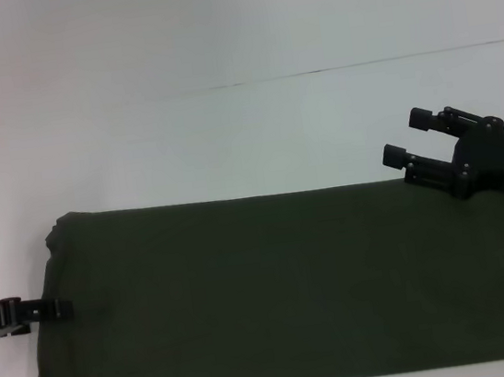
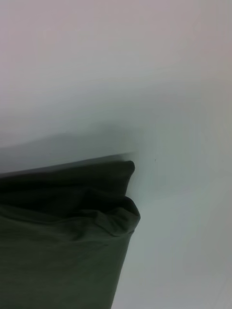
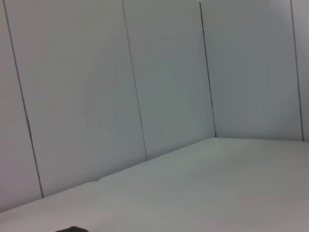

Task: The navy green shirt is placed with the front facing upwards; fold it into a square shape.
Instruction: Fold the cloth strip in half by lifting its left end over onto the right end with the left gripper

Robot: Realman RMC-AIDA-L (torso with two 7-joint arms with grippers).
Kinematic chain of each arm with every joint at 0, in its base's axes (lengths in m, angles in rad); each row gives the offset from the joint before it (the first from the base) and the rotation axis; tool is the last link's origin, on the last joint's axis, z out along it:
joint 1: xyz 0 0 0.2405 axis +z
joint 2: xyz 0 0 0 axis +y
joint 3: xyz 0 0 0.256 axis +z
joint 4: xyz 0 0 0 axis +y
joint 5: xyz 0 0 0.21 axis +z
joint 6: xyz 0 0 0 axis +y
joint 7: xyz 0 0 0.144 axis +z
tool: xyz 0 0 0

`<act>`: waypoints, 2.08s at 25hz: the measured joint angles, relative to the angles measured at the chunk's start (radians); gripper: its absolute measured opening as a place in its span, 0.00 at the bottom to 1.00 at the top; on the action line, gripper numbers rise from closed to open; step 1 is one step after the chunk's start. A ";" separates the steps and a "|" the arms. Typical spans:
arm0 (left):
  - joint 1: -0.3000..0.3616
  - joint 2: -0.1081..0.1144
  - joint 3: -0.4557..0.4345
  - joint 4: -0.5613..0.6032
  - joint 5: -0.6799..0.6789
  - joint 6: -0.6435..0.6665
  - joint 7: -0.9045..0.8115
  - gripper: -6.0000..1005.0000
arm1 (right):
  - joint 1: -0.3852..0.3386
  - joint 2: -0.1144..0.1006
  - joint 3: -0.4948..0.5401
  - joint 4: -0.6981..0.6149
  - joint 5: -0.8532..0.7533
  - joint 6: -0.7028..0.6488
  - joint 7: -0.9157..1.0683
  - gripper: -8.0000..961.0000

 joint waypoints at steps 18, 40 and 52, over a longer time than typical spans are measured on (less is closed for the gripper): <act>-0.016 -0.008 0.033 -0.036 0.002 -0.014 -0.003 0.86 | 0.003 0.000 0.000 -0.001 0.000 0.002 0.000 0.83; -0.065 -0.027 0.064 -0.101 -0.007 0.000 -0.005 0.83 | -0.001 0.000 0.000 -0.003 0.000 0.001 0.000 0.83; -0.084 -0.033 0.065 -0.094 -0.011 0.002 -0.002 0.57 | -0.007 0.000 0.000 0.000 0.000 -0.002 0.000 0.83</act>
